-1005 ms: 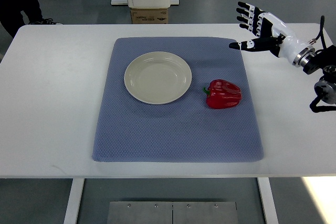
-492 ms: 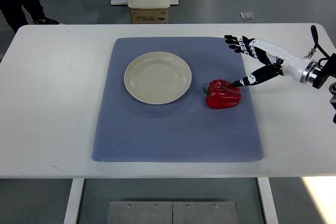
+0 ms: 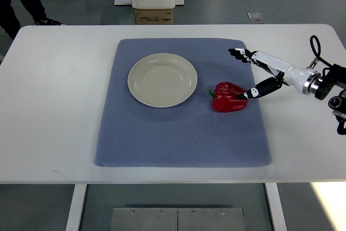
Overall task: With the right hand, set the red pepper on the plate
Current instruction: 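Close the right hand's fingers around the red bell pepper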
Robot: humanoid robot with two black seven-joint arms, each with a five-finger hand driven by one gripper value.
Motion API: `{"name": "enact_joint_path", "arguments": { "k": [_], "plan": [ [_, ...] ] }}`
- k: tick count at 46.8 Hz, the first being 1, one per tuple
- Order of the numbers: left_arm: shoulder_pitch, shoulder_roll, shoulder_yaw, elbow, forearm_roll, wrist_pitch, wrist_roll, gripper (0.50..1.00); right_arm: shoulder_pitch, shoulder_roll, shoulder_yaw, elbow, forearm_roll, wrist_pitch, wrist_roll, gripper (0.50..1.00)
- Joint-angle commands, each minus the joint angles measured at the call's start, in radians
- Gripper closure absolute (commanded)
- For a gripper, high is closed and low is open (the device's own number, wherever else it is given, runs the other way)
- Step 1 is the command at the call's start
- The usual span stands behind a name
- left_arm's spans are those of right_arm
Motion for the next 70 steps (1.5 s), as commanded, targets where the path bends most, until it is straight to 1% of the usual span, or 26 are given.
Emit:
{"name": "enact_joint_path", "arguments": {
  "k": [1, 20, 27, 30, 46, 50, 63, 70],
  "plan": [
    [0.000, 0.000, 0.000, 0.000, 0.000, 0.000, 0.000, 0.500, 0.014, 0.015, -0.036, 0.000, -0.011, -0.020, 0.003, 0.534],
    [0.000, 0.000, 0.000, 0.000, 0.000, 0.000, 0.000, 0.500, 0.020, 0.067, -0.079, -0.003, -0.017, -0.027, 0.000, 0.534],
    [0.000, 0.000, 0.000, 0.000, 0.000, 0.000, 0.000, 0.500, 0.020, 0.069, -0.114, -0.008, -0.017, -0.079, 0.000, 0.534],
    [0.000, 0.000, 0.000, 0.000, 0.000, 0.000, 0.000, 0.500, 0.020, 0.070, -0.122, -0.011, -0.017, -0.089, 0.000, 0.534],
    [0.000, 0.000, 0.000, 0.000, 0.000, 0.000, 0.000, 0.500, 0.022, 0.070, -0.153, -0.018, -0.018, -0.093, 0.000, 0.592],
    [0.000, 0.000, 0.000, 0.000, 0.000, 0.000, 0.000, 0.500, 0.022, 0.076, -0.168, -0.021, -0.018, -0.095, 0.002, 0.615],
    [0.000, 0.000, 0.000, 0.000, 0.000, 0.000, 0.000, 0.500, 0.022, 0.092, -0.171, -0.040, -0.018, -0.096, 0.005, 0.630],
    [0.000, 0.000, 0.000, 0.000, 0.000, 0.000, 0.000, 0.500, 0.024, 0.093, -0.171, -0.041, -0.018, -0.096, 0.005, 0.674]
  ]
}}
